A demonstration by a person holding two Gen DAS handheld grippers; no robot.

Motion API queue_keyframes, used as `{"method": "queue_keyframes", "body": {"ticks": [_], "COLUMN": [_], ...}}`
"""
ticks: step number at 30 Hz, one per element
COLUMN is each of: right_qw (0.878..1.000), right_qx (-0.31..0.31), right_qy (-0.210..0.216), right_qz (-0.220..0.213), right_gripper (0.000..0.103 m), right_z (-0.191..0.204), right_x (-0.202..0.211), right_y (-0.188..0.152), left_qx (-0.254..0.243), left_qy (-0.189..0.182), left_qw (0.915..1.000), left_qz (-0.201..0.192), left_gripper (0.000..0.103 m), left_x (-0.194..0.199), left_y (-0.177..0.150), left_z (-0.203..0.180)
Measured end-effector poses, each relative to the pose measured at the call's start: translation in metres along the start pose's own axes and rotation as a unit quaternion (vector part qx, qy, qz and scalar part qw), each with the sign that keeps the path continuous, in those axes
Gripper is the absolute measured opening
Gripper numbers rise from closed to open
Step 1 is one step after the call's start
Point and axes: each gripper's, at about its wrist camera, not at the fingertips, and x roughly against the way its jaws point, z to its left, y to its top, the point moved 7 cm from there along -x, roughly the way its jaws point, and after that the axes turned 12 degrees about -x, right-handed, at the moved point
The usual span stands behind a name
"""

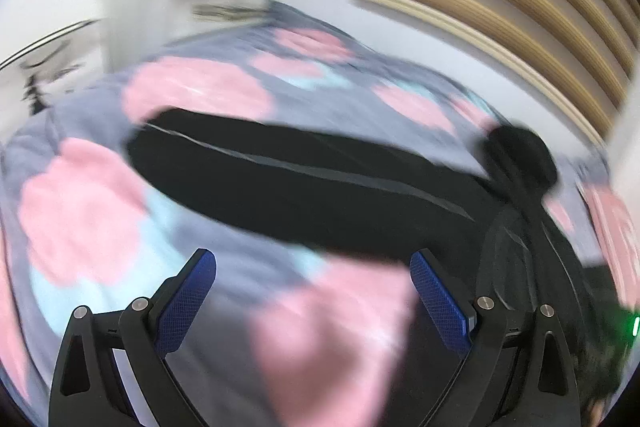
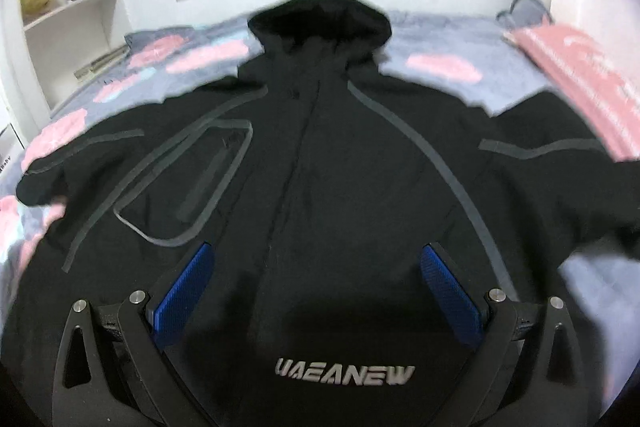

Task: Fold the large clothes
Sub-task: 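Move the left gripper to the jacket sleeve cuff and close on it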

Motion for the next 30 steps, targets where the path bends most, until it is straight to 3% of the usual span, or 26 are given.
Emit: {"method": "queue_keyframes", "body": {"ticks": [5, 11, 17, 20, 21, 23, 24, 26, 30], "right_qw": [1.0, 1.0, 1.0, 1.0, 1.0, 0.999, 0.999, 0.999, 0.999], "right_qx": [0.021, 0.012, 0.013, 0.016, 0.017, 0.019, 0.019, 0.018, 0.017], "right_qy": [-0.014, -0.007, -0.008, -0.011, -0.013, -0.014, -0.014, -0.013, -0.012], "right_qz": [0.001, 0.009, 0.016, 0.022, 0.023, 0.023, 0.023, 0.024, 0.024], "right_gripper": [0.103, 0.103, 0.103, 0.103, 0.103, 0.103, 0.103, 0.103, 0.103], "right_z": [0.006, 0.002, 0.002, 0.002, 0.002, 0.002, 0.002, 0.001, 0.001], "right_x": [-0.012, -0.018, -0.019, -0.022, -0.023, -0.023, -0.023, -0.023, -0.023], "right_y": [-0.011, -0.013, -0.016, -0.017, -0.017, -0.017, -0.018, -0.018, -0.017], "left_qx": [0.054, 0.108, 0.161, 0.14, 0.13, 0.105, 0.094, 0.065, 0.032], "left_qy": [0.068, 0.118, 0.11, 0.113, 0.115, 0.108, 0.108, 0.129, 0.121], "left_qw": [0.9955, 0.987, 0.9805, 0.9833, 0.9845, 0.9884, 0.9896, 0.9895, 0.9912], "left_qz": [-0.038, -0.018, 0.025, 0.028, 0.024, 0.016, 0.016, 0.001, -0.044], "left_gripper": [0.098, 0.098, 0.098, 0.097, 0.092, 0.043, 0.042, 0.027, 0.023], "left_x": [-0.028, -0.094, -0.15, -0.159, -0.16, -0.159, -0.159, -0.15, -0.117], "left_y": [0.042, 0.053, 0.03, 0.028, 0.03, 0.034, 0.036, 0.043, 0.06], "left_z": [0.107, 0.199, 0.227, 0.22, 0.219, 0.21, 0.206, 0.198, 0.174]}}
